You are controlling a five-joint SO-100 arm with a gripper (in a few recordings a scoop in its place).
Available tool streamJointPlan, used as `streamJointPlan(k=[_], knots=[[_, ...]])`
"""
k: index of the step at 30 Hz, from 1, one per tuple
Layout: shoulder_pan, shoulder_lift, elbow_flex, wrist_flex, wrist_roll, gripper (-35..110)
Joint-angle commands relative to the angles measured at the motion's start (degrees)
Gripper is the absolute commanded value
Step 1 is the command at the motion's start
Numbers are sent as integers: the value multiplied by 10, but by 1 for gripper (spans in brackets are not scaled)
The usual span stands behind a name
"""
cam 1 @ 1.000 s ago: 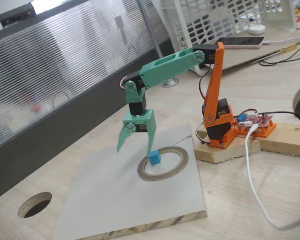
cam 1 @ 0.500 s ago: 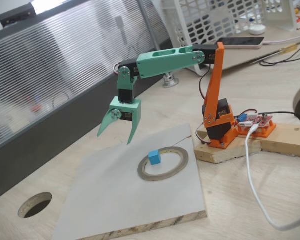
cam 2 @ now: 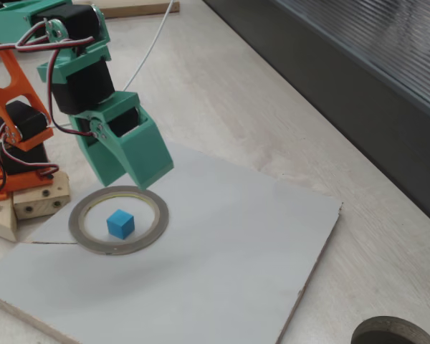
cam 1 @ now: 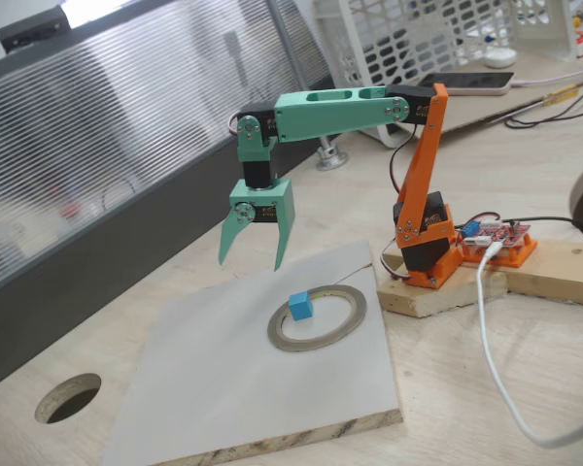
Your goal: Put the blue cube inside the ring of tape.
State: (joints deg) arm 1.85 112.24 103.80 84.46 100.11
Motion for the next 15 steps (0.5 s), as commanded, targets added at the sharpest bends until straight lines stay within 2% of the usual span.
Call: streamJointPlan(k=[1, 11, 15], knots=[[3, 25, -12, 11, 9, 35], [3, 25, -12, 11, 6, 5], [3, 25, -12, 15, 6, 1]])
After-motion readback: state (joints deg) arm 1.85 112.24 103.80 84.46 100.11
